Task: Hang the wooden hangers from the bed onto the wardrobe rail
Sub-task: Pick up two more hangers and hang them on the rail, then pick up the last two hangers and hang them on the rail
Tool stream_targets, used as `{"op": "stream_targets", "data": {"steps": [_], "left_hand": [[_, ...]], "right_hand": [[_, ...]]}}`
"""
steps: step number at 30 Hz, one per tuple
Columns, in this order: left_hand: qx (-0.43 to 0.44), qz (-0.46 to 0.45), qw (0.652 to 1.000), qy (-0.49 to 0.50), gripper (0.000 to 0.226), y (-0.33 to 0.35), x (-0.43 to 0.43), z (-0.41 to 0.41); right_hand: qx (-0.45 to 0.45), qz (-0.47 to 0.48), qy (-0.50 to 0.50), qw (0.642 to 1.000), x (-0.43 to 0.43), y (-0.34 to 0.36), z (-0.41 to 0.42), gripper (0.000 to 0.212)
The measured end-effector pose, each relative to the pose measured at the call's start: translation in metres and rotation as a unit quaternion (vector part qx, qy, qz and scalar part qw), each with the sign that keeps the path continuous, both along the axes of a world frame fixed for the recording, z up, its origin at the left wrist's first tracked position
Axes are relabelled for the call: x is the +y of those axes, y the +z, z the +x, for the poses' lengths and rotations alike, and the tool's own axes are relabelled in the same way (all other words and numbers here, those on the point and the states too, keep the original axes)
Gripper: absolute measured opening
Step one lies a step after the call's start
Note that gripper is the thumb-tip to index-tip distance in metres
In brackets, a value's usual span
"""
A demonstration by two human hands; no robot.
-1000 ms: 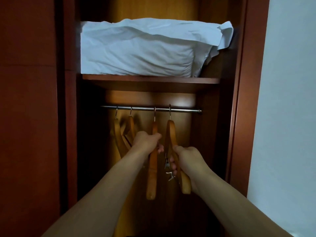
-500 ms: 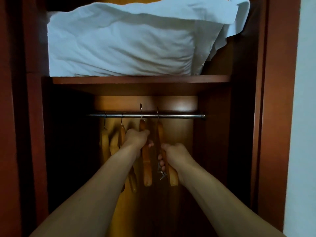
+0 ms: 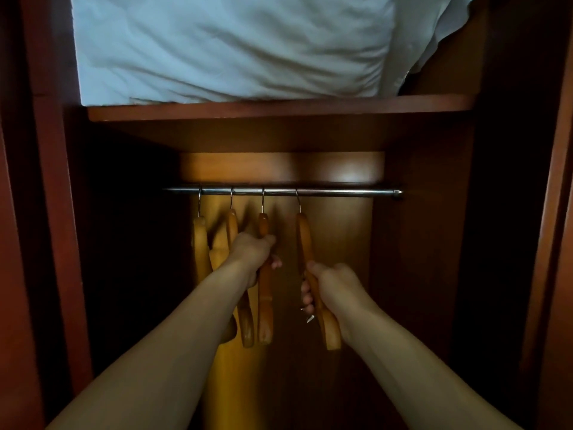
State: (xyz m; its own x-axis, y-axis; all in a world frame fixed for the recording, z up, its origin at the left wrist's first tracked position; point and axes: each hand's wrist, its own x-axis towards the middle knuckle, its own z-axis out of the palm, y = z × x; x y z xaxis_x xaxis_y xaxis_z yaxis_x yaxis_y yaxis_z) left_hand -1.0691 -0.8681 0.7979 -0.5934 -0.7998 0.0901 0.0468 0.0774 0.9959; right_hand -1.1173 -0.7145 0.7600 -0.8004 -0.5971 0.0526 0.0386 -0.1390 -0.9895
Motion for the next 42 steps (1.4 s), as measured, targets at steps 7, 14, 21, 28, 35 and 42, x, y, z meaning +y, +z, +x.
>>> {"op": "stream_targets", "data": {"steps": [7, 14, 21, 28, 35, 42], "left_hand": [[0.007, 0.011, 1.000, -0.009, 0.024, 0.000, 0.006, 0.000], [-0.064, -0.070, 0.995, -0.007, 0.037, -0.004, 0.007, 0.013], [-0.087, -0.131, 0.987, 0.023, 0.060, -0.001, 0.012, 0.057], [-0.092, -0.179, 0.977, 0.070, 0.033, -0.016, 0.031, 0.130], [-0.124, -0.184, 0.962, 0.161, 0.047, -0.037, 0.075, 0.212], [-0.194, -0.173, 0.913, 0.315, 0.051, -0.056, 0.125, 0.328]], "right_hand": [[0.005, 0.002, -0.008, 1.000, 0.003, 0.004, 0.008, 0.033], [0.018, 0.013, -0.026, 0.999, 0.004, 0.000, 0.017, 0.035], [0.162, 0.132, -0.131, 0.969, 0.017, -0.003, 0.035, 0.039], [0.373, 0.034, -0.173, 0.911, 0.023, -0.015, 0.080, 0.029], [0.339, -0.029, 0.051, 0.939, 0.013, -0.032, 0.140, 0.033], [0.222, -0.044, 0.256, 0.940, 0.017, -0.033, 0.244, 0.031]]}}
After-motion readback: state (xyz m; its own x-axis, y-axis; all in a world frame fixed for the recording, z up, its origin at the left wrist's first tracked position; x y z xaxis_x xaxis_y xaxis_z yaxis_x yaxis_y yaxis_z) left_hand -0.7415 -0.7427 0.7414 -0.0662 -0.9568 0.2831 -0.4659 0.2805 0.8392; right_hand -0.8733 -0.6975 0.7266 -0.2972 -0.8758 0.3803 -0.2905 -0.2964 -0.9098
